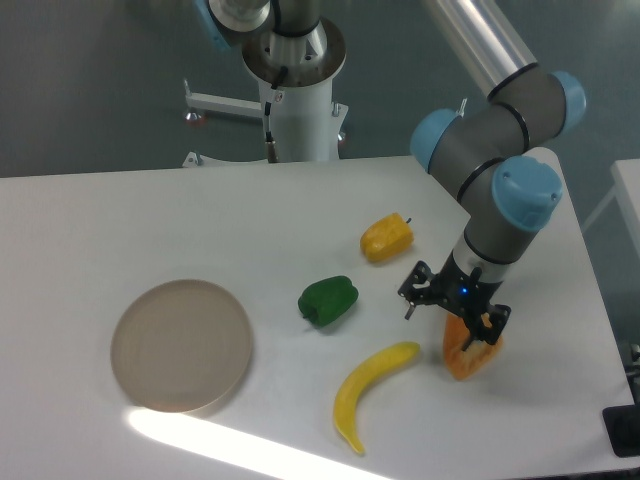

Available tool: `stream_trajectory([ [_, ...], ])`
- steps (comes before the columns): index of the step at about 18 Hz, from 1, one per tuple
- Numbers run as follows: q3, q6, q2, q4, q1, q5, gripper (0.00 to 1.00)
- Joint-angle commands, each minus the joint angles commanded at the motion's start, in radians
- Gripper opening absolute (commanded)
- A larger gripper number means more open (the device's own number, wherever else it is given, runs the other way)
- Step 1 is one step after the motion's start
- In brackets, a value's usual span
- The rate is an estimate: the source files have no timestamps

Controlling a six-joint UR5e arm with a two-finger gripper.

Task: Pick up the green pepper from the table
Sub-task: 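Raise the gripper and move it toward the green pepper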

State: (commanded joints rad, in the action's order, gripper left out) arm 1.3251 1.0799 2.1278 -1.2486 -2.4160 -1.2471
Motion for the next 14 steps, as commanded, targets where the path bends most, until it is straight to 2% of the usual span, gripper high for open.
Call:
stream_trajectory([
  [3, 0.086, 0.005, -0.049, 0.012, 0.006, 0.005, 1.0],
  [6, 0.118, 0.044, -0.072, 0.011, 0.021, 0.005, 1.0],
  [8, 0.172, 0.052, -0.1, 0.023, 0.034, 0.003, 1.0],
  [12, 0.21, 0.097, -0.114, 0.046, 0.072, 0.002, 1.0],
  [14, 0.233, 0.103, -0.115, 0.08, 0.081, 0.0, 1.0],
])
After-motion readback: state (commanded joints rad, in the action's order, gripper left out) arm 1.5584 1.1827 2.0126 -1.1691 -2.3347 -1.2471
